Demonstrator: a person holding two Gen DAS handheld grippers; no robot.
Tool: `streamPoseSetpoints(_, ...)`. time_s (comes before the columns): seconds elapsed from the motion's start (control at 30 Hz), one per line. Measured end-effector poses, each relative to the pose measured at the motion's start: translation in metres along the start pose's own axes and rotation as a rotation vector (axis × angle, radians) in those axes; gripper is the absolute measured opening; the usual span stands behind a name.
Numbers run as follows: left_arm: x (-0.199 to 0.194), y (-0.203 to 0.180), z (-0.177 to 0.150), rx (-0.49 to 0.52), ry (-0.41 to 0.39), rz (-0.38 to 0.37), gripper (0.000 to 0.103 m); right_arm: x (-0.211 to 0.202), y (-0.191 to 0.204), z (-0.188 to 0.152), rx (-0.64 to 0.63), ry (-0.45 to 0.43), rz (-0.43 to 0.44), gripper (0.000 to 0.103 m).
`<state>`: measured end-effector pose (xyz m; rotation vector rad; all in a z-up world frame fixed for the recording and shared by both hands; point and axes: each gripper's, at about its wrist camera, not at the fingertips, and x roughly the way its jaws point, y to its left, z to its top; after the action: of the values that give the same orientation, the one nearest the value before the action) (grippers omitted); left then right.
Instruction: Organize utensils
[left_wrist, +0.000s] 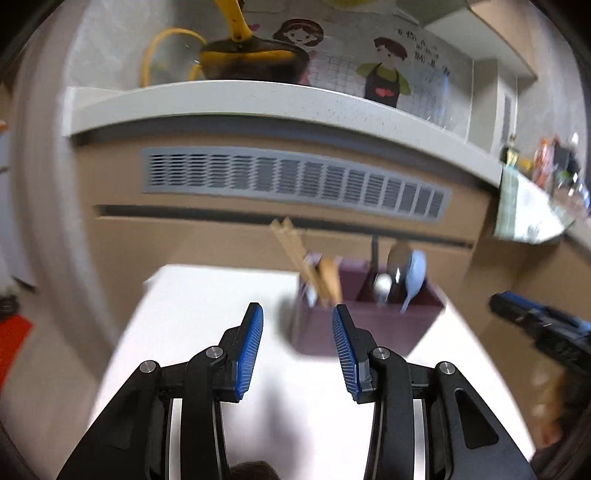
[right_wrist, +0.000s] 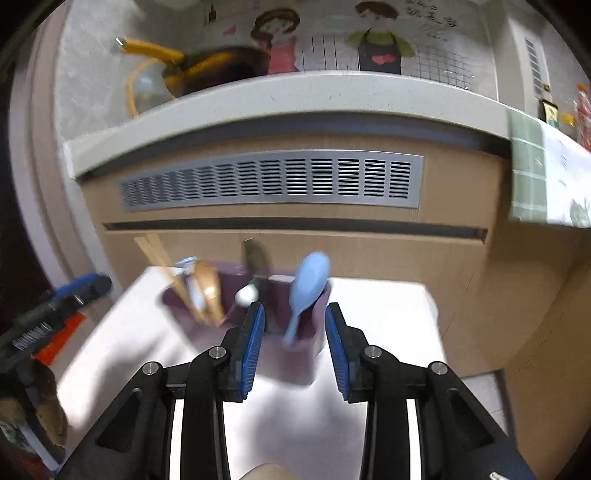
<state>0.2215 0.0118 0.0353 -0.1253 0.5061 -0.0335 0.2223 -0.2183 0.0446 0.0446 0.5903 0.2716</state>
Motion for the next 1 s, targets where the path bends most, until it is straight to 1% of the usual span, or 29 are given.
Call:
streamPoseSetpoints(0.07, -0.024, -0.004, -0.02, 0.015, 0.011, 0.045, 0.04, -0.021, 0.009, -0.02, 0.008, 0.007, 0.028, 0.032)
streamPoseSetpoints(0.13, -0.041, -0.008, -0.033, 0.01, 0.023, 0.075, 0.04, -0.039, 0.019, -0.035, -0.012, 0.006, 0.011, 0.032)
streamPoseSetpoints(0.17, -0.049, -0.011, -0.041, 0.015, 0.032, 0.081, 0.04, -0.049, 0.027, -0.045, -0.036, -0.001, -0.014, 0.032)
streamPoseSetpoints(0.23, -0.062, -0.011, -0.049, 0.027, 0.044, 0.077, 0.04, -0.063, 0.04, -0.059, -0.067, -0.013, -0.05, 0.032)
streamPoseSetpoints(0.3, -0.074, -0.016, -0.053, 0.041, 0.035, 0.069, 0.04, -0.077, 0.047, -0.071, -0.073, -0.016, -0.048, 0.032)
streamPoseSetpoints(0.4, -0.091, -0.018, -0.06, 0.055, 0.021, 0.054, 0.04, -0.085, 0.051, -0.08, -0.081, -0.012, -0.044, 0.032)
streamPoseSetpoints(0.53, -0.098, -0.021, -0.061, 0.059, 0.026, 0.038, 0.04, -0.09, 0.052, -0.082, -0.087, -0.006, -0.043, 0.032)
streamPoseSetpoints(0.73, -0.095, -0.021, -0.06, 0.05, 0.045, 0.025, 0.04, -0.092, 0.055, -0.082, -0.103, -0.012, -0.046, 0.032)
streamPoseSetpoints(1.0, -0.092, -0.02, -0.062, 0.047, 0.06, 0.021, 0.04, -0.09, 0.051, -0.084, -0.088, 0.005, -0.038, 0.032)
